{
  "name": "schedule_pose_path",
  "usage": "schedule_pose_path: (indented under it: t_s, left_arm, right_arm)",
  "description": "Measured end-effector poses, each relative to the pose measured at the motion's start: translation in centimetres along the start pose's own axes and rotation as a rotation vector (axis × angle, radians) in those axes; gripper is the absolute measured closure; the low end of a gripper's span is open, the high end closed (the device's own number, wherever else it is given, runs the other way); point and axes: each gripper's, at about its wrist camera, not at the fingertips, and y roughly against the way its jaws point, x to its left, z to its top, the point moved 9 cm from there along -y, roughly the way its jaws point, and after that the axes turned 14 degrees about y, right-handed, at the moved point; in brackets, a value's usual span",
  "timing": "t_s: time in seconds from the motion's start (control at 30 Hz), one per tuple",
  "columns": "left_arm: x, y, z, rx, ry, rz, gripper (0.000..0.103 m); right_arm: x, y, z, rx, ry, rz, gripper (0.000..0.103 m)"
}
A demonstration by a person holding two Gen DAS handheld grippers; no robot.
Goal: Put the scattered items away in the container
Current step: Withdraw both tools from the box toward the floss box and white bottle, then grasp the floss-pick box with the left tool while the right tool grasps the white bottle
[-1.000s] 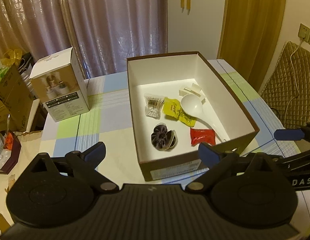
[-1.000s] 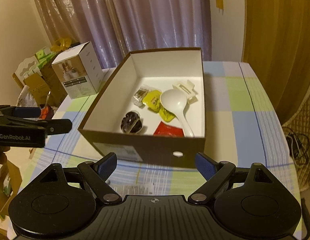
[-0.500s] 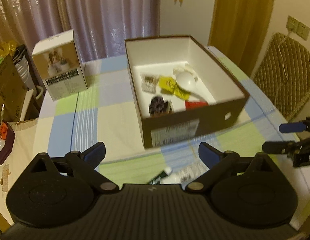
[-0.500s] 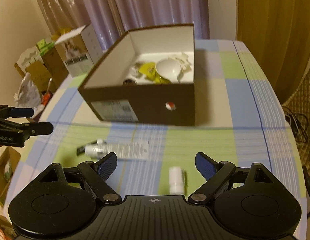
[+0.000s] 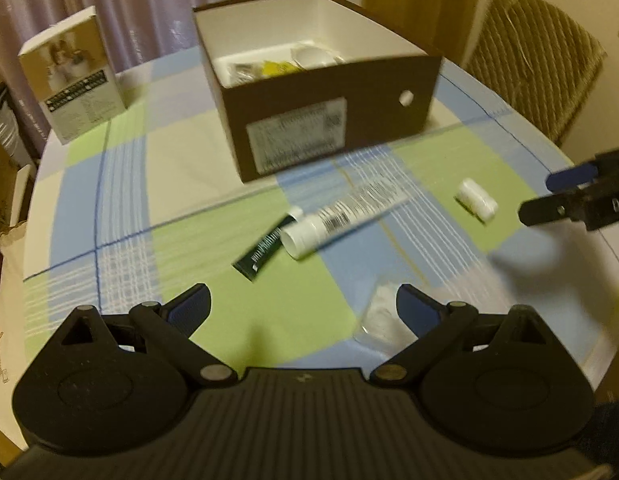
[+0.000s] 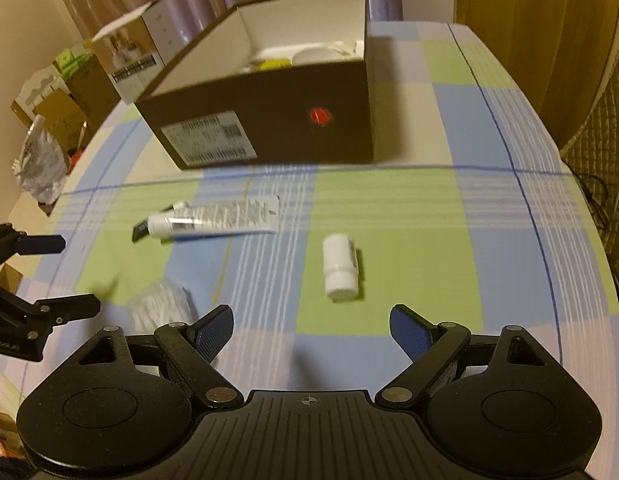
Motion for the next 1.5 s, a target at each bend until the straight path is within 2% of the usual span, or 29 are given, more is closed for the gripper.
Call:
schedule_pose_path:
  t_s: [0.1,0.3,0.47,0.67,0.83,1.0,1.07,1.23,1.37,1.5]
  left_arm:
    - [-1.0,-0.2,-0.6,0.003,-0.036,-0.027,0.005]
    - [-3.9,-0.6,-1.8,-0.006,-0.185,-0.081,0.006]
    - [-5.7,-1.8,-3.1,0.032,-0.267,-0.131,0.006]
    - [-6.9,-3.9,-4.0,0.083,-0.296,-0.167,0.006]
    - [-7.1,-5.9,-4.2,0.111,-0.289,-0.159,0.007]
    - [-7.0,-6.5,-4.2,0.125,-0.28,-0.192,0.02]
    - [-6.9,-6.4,-4.2,0.12,-0.28,-0.196,0.02]
    - [-4.8,-5.9,-4.1,0.107,-0.25,-0.14,0.02]
    - [-1.0,-5.8,-3.7,0.095,-0.156,-0.043,0.02]
    - [2.2,-6.1,-3.1,0.088,-0.047,0.017,0.019]
  right_arm:
    - [-0.4,-0.2,-0.7,0.017,-0.009,-0.008,0.012]
    - [-1.5,-0.2,-1.6,0.032,-0.02,-0.021,0.012]
    - [-2.5,-0.3,-2.6,0.046,-0.038,-0.029,0.012]
    - [-3.3,-0.6,-3.2,0.049,-0.058,-0.022,0.012]
    - [-3.4,-0.9,-2.8,0.047,-0.036,-0.014,0.012]
    - [-3.2,-1.7,-2.0,0.046,-0.012,0.004,0.012]
    - [-3.1,-2.0,-1.5,0.034,0.007,0.005,0.012]
    - [-2.7,-2.9,0.3,-0.011,0.055,0.011,0.012]
    - [-2.3,-4.5,1.6,-0.015,0.082,0.017,0.013]
    - [-1.8,-6.0,2.4,-0.007,0.117,0.004,0.013]
